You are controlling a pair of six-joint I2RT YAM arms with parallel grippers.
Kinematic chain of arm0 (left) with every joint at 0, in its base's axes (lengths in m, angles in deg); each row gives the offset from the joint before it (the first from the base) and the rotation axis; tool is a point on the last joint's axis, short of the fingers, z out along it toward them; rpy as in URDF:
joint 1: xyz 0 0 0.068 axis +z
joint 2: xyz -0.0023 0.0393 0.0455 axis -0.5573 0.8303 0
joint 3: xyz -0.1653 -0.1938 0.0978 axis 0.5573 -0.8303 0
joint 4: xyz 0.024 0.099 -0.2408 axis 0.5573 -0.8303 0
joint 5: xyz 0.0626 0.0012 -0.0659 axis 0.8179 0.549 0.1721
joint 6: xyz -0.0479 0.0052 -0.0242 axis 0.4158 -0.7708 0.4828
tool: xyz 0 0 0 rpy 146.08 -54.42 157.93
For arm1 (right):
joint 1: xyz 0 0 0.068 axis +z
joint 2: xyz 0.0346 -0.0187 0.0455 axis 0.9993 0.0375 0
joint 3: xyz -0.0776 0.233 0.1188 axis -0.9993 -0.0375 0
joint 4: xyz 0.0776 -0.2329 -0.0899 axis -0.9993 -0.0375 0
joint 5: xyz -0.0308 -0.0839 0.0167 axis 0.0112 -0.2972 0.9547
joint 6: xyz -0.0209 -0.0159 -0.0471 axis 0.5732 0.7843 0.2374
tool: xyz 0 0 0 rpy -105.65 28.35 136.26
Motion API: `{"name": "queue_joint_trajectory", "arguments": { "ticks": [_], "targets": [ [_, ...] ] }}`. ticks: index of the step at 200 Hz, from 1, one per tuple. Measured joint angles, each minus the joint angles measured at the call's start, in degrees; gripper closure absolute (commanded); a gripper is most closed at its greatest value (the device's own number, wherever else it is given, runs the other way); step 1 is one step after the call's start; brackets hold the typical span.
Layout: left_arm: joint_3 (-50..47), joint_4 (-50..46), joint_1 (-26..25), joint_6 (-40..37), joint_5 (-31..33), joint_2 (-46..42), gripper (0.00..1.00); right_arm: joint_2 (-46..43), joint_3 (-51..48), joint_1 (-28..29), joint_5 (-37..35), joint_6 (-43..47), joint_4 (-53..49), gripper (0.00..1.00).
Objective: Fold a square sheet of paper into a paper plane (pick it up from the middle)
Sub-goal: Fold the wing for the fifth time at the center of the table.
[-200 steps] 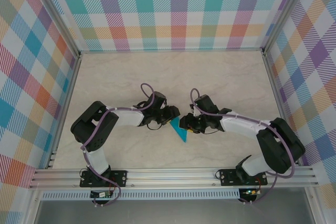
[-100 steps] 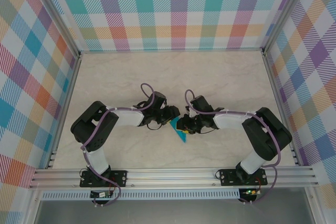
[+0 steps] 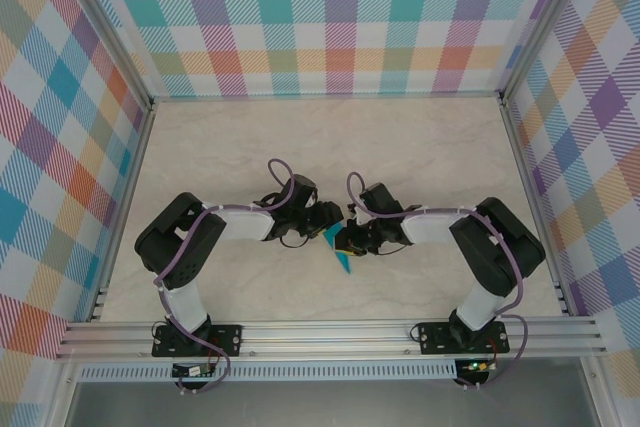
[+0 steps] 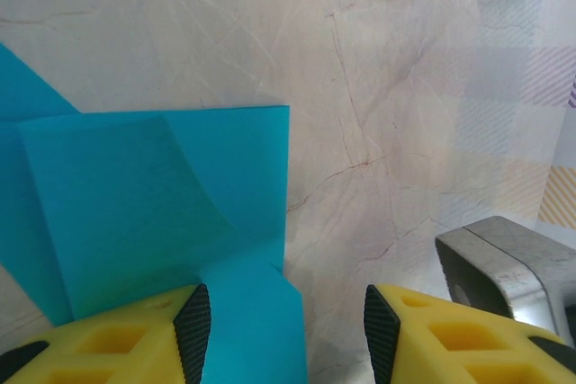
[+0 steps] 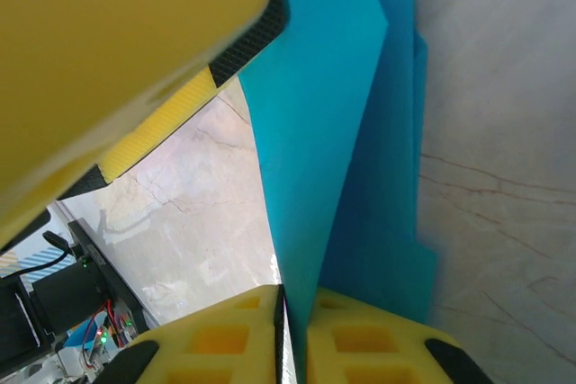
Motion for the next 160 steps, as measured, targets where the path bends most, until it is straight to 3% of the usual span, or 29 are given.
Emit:
{"name": "queue_joint_trajectory", "arguments": {
  "ticks": [61,160],
  "targets": [
    [-0.04,0.24,0.0,0.0,-0.2,-0.02,0.47,1.64,-0.04,0.0,1.11,0.17,1.11,0.98],
    [-0.5,-0.02,0.0,-0.07,-3.06,-6.25,0.36,2.51,-6.32,-3.74,8.26,-3.26,12.74,0.99]
  ]
}}
